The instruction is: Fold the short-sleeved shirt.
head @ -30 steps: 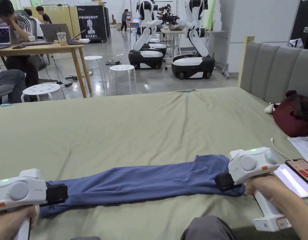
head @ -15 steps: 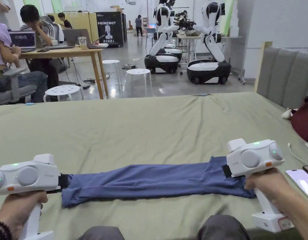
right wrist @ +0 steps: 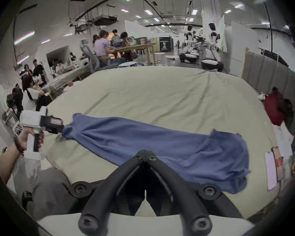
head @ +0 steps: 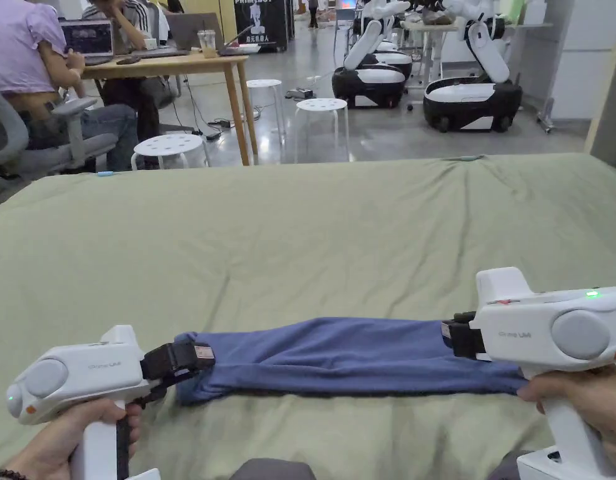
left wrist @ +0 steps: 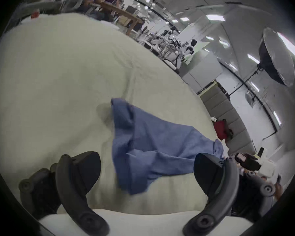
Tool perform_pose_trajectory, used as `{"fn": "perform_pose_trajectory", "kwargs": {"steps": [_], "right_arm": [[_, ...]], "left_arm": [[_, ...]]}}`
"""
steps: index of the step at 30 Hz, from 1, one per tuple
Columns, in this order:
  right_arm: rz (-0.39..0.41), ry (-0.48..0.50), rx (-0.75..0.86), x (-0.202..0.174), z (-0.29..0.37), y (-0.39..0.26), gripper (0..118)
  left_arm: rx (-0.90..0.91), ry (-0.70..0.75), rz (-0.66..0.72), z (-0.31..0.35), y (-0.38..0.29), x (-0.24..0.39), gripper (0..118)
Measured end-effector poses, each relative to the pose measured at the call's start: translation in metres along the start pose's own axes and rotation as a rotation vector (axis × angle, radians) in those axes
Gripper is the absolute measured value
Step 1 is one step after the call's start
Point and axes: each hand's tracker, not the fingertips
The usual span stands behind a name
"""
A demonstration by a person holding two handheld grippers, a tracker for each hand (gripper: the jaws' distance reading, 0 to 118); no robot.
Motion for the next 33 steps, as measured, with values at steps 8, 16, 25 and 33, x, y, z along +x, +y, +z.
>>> {"fn": "perform_pose_trajectory", "kwargs": {"steps": [8, 16, 25, 33], "right_arm": [[-0.013, 0.04, -0.018, -0.047, -0.044, -0.014, 0], [-0.029, -0.129, -0.001, -0.071, -0.072, -0.032, 0], [-0.126, -0.138, 0.008, -0.064, -0.065, -0.04, 0], [-0.157, -0.097, -0.021, -0.065, -0.062, -0.049, 0]], "left_arm": [[-0.007, -0.156, 0.057, -0.032, 0.014, -0.003, 115], [-0.042, -0.219, -0.044, -0.046, 0.023, 0.009, 7], [0.001, -0.135, -0.063, -0.032, 0.041, -0.008, 6], [0.125, 0.082, -0.034, 0.039, 0.075, -0.066, 6]]}}
